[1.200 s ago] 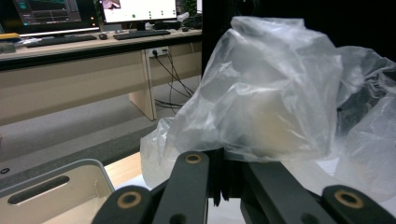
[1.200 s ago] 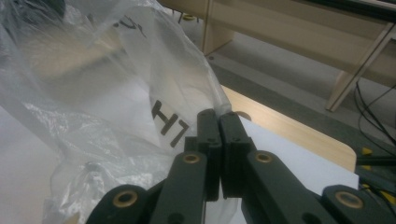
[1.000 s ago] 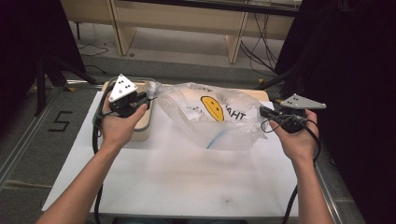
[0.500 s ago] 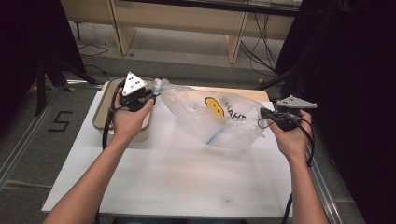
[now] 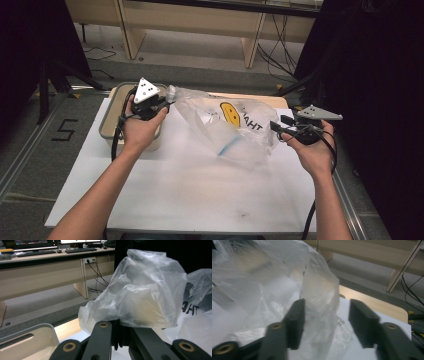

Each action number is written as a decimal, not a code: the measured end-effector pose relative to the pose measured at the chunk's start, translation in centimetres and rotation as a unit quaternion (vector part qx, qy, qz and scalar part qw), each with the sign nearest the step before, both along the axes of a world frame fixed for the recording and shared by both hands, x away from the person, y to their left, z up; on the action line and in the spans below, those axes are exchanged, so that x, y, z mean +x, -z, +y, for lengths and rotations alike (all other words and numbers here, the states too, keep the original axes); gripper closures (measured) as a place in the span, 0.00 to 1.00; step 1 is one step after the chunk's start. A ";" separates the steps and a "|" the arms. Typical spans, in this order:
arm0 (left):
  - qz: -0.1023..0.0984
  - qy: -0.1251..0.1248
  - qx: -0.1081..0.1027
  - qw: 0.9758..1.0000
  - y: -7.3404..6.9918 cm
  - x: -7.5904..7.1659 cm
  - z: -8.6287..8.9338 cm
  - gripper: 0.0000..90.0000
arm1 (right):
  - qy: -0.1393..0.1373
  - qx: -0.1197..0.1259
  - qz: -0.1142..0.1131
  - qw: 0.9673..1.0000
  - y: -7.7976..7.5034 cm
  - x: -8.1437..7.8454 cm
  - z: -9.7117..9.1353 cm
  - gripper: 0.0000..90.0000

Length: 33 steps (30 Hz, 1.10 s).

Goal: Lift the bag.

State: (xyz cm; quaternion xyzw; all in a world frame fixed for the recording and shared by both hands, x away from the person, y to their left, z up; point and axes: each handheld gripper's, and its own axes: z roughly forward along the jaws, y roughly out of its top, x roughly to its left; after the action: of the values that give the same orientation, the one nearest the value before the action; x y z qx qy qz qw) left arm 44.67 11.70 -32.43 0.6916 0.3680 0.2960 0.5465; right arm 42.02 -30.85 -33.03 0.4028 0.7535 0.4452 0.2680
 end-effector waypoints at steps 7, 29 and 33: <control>0.004 -0.003 0.002 1.000 0.3 -0.1 -0.3 0.99 | -0.027 0.036 -0.010 0.999 0.2 -2.2 -0.1 0.32; 0.011 -0.005 0.005 1.000 0.8 0.0 -0.1 0.99 | -0.124 -0.092 0.027 0.988 7.9 -3.7 1.3 0.53; 0.011 -0.003 0.004 1.000 0.7 -0.1 0.0 0.99 | -0.143 -0.043 0.015 0.989 7.4 -3.6 1.2 0.86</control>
State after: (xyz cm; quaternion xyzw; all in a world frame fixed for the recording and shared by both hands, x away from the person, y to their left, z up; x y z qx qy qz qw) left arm 44.53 11.69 -33.14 0.6960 0.3744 0.2916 0.5389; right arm 38.47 -29.60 -40.46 0.2856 0.8257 0.4400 0.2074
